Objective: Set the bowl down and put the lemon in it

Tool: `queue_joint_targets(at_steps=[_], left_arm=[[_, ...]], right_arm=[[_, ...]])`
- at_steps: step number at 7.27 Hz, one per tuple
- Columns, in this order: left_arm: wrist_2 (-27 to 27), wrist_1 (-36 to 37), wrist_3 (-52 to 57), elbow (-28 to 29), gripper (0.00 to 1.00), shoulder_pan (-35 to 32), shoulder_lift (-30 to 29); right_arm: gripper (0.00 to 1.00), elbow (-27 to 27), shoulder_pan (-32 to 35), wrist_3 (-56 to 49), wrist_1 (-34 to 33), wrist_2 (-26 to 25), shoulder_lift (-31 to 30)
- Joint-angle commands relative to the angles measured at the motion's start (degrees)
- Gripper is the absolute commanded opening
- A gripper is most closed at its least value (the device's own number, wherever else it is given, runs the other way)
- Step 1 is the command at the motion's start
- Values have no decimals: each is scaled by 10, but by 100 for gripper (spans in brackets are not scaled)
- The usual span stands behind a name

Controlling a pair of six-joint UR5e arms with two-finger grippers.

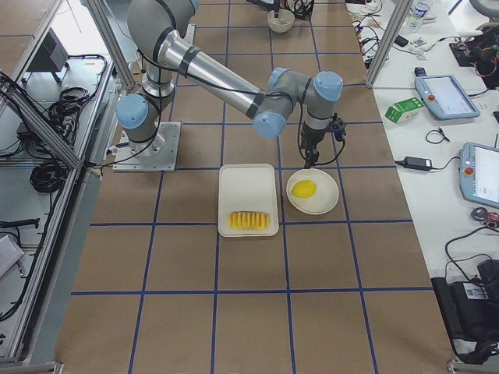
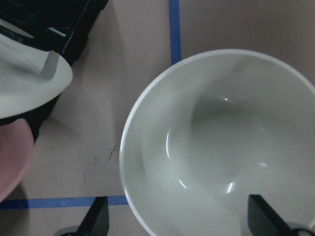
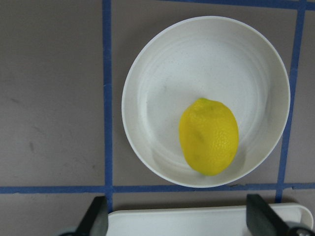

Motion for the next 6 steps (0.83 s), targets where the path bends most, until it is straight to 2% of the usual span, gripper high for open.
queue_joint_targets(at_steps=[1,2,3,4,5,6], left_arm=[[-3,2,28,12,65,2,-12],[-5,1,26,13,37,2,-14],[-8,2,18,13,30,1,-13],[-16,1,18,14,6,1,-13],[-13,0,18,14,0,2,-12],[-11,-5,18,17,0,1,-6]], right_arm=[[100,-5,-28,-42,-35,43,46],[100,-5,-31,-85,-45,44,55],[100,-4,-34,-105,-50,44,64],[100,-4,-43,-107,-56,46,74],[100,-6,-53,-111,-57,45,84],[100,-7,-53,-112,-58,45,89]])
